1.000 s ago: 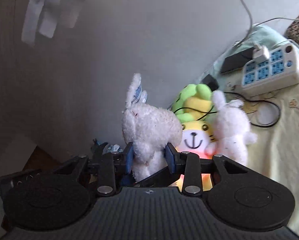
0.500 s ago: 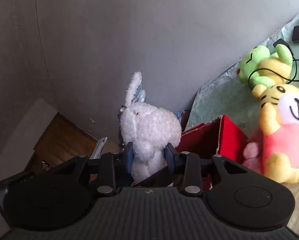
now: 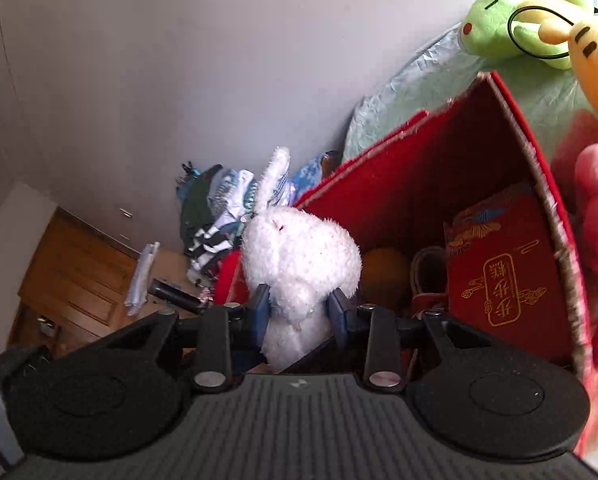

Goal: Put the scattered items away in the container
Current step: 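Lift the white bunny with the right gripper and carry it over the red box, then lower the white bunny into the red box beside the green doll and open the right gripper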

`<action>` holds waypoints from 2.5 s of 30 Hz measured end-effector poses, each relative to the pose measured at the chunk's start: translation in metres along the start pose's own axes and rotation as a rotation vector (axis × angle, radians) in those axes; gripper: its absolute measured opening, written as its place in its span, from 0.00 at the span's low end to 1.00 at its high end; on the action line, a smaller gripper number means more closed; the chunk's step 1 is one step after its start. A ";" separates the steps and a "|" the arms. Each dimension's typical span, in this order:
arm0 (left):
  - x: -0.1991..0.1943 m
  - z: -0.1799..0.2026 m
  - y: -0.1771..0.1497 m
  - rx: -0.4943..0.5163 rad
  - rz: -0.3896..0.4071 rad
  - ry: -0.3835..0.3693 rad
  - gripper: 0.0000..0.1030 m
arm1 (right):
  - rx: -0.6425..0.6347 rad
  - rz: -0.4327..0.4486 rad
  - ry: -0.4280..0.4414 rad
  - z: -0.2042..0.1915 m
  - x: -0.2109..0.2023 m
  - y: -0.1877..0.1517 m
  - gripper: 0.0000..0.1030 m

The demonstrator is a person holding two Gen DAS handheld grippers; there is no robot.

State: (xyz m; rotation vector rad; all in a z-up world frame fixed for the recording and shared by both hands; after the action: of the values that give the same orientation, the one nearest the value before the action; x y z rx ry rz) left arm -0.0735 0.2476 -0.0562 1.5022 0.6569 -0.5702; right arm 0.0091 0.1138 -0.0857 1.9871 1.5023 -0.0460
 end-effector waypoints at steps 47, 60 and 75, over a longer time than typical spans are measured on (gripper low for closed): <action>0.037 -0.020 -0.012 -0.042 -0.087 -0.090 0.76 | -0.134 -0.211 -0.163 -0.004 0.039 -0.004 0.37; 0.037 -0.020 -0.013 -0.051 -0.093 -0.079 0.78 | -0.182 -0.217 -0.210 -0.013 0.040 -0.006 0.37; 0.038 -0.020 -0.012 -0.058 -0.096 -0.081 0.82 | -0.176 -0.177 -0.209 -0.016 0.013 0.003 0.41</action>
State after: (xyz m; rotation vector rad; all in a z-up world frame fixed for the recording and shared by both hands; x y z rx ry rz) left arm -0.0561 0.2697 -0.0905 1.3922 0.6799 -0.6759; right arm 0.0110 0.1324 -0.0761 1.6539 1.4879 -0.1837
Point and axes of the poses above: each gripper's, at about its wrist camera, not at the fingertips, and x roughly the way its jaws point, z to its right, y to its top, the point moved 1 cm from there along x, roughly the way its jaws point
